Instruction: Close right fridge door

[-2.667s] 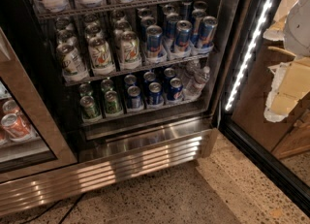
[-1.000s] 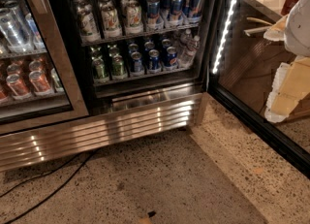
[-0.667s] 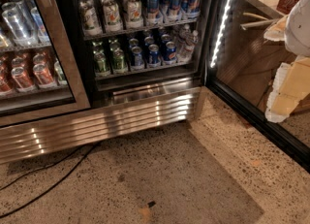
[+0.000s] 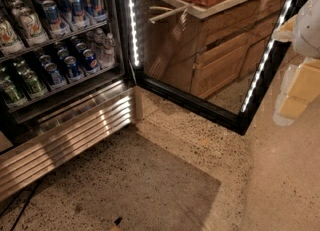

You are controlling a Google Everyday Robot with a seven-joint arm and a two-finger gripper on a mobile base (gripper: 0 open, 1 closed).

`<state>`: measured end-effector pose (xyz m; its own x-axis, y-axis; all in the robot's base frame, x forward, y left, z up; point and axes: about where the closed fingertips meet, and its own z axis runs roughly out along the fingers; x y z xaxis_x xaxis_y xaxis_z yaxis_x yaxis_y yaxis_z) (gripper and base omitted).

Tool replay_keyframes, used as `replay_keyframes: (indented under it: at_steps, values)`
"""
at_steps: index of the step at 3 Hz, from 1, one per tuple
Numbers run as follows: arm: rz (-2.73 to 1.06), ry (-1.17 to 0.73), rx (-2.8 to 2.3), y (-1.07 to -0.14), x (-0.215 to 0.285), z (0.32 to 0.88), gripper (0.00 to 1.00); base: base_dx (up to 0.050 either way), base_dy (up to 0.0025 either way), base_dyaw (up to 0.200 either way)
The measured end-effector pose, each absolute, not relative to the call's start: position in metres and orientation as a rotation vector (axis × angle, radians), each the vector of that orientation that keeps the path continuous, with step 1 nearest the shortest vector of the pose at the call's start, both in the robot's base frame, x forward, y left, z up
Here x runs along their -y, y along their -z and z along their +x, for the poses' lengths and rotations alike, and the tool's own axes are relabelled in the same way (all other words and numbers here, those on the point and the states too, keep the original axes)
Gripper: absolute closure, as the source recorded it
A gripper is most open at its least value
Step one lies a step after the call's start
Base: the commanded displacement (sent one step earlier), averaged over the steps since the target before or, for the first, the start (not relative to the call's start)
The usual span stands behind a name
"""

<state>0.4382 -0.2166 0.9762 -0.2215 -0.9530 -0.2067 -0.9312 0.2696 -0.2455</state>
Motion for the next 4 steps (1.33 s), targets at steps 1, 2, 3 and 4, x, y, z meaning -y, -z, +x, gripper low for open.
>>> replay_keyframes:
  at_steps: [1, 2, 3, 4]
  values:
    - [-1.725, 0.098, -2.232, -0.9762, 0.2166, 0.4382, 0.00, 0.000, -0.00002, -0.200]
    - [-1.725, 0.098, -2.232, -0.9762, 0.2166, 0.4382, 0.00, 0.000, 0.00002, -0.200]
    - [-1.725, 0.098, -2.232, -0.9762, 0.2166, 0.4382, 0.00, 0.049, 0.00004, -0.001]
    - [-1.725, 0.098, -2.232, -0.9762, 0.2166, 0.4382, 0.00, 0.050, -0.00004, 0.001]
